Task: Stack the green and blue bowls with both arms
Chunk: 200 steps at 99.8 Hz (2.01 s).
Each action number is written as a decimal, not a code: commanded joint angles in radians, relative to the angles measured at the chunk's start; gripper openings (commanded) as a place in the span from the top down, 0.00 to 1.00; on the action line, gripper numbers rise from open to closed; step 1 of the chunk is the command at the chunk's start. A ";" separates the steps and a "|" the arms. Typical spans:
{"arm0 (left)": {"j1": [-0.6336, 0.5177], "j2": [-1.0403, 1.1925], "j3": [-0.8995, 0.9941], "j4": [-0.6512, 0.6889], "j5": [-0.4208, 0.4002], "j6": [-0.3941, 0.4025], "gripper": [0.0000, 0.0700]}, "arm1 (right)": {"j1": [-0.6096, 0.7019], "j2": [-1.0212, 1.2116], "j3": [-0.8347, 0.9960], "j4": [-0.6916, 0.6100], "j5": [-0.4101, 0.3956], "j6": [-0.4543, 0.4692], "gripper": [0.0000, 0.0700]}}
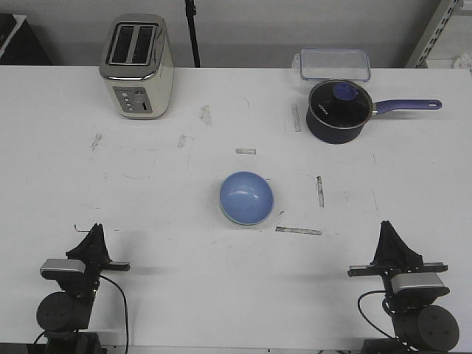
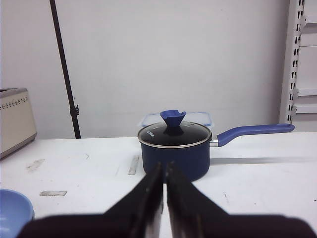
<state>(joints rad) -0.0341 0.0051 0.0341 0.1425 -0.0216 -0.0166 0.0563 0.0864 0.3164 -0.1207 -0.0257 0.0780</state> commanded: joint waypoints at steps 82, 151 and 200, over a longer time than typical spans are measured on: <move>-0.001 -0.002 -0.022 0.016 -0.002 0.005 1.00 | -0.045 -0.085 -0.305 0.172 -0.001 0.005 0.99; -0.001 -0.002 -0.022 0.016 -0.002 0.005 1.00 | -0.045 -0.085 -0.304 0.174 0.007 0.000 0.99; -0.001 -0.002 -0.022 0.016 -0.002 0.005 1.00 | -0.045 -0.085 -0.304 0.174 0.007 0.000 0.99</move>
<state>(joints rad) -0.0341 0.0051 0.0341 0.1432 -0.0216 -0.0166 0.0113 0.0017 0.0147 0.0418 -0.0219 0.0784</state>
